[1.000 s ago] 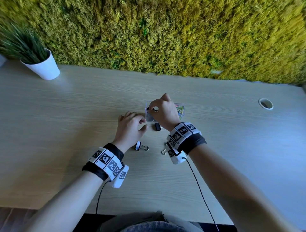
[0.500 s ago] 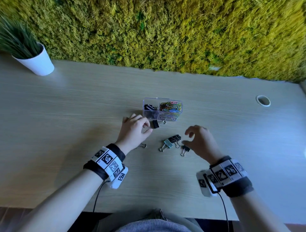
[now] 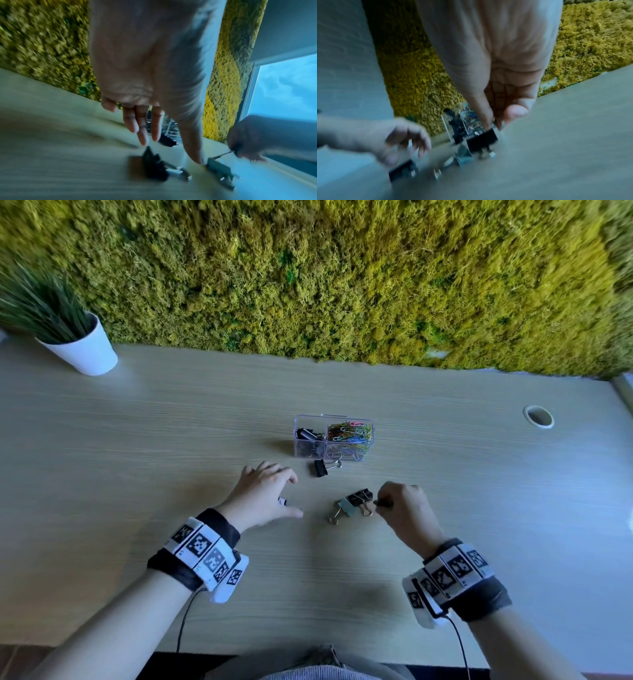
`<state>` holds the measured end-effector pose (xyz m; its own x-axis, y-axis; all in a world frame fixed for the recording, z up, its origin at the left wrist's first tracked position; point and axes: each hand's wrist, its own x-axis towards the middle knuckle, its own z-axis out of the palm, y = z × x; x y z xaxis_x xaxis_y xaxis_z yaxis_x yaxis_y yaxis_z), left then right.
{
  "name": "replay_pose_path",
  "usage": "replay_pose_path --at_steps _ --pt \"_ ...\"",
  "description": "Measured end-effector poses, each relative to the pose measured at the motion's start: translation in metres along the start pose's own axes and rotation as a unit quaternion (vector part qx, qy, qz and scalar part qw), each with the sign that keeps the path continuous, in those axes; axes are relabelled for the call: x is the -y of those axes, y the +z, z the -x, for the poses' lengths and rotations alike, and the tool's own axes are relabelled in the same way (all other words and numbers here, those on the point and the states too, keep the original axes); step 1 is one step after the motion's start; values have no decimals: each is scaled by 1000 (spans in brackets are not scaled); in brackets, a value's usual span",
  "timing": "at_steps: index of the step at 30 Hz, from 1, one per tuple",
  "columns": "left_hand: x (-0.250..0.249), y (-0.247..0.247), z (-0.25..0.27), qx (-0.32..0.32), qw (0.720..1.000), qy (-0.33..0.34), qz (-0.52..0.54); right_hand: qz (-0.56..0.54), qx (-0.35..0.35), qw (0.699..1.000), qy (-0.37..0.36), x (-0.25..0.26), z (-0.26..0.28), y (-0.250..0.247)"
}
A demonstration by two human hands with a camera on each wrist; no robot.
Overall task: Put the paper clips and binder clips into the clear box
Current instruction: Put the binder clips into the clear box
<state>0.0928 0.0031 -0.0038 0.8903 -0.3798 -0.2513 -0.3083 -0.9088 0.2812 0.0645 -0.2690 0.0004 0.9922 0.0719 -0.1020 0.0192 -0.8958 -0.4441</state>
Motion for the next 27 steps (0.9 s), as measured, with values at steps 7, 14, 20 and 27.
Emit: replay_pose_path --at_steps 7,14,20,27 --pt "6 11 12 24 998 -3 53 -194 -200 955 -106 63 -44 -41" --pt "8 14 11 23 994 -18 108 -222 -190 947 -130 107 -90 -25" --pt "9 17 12 -17 993 -5 115 -130 -191 966 -120 99 -102 6" --pt "12 1 10 -114 972 -15 204 -40 -250 939 -231 89 -84 7"
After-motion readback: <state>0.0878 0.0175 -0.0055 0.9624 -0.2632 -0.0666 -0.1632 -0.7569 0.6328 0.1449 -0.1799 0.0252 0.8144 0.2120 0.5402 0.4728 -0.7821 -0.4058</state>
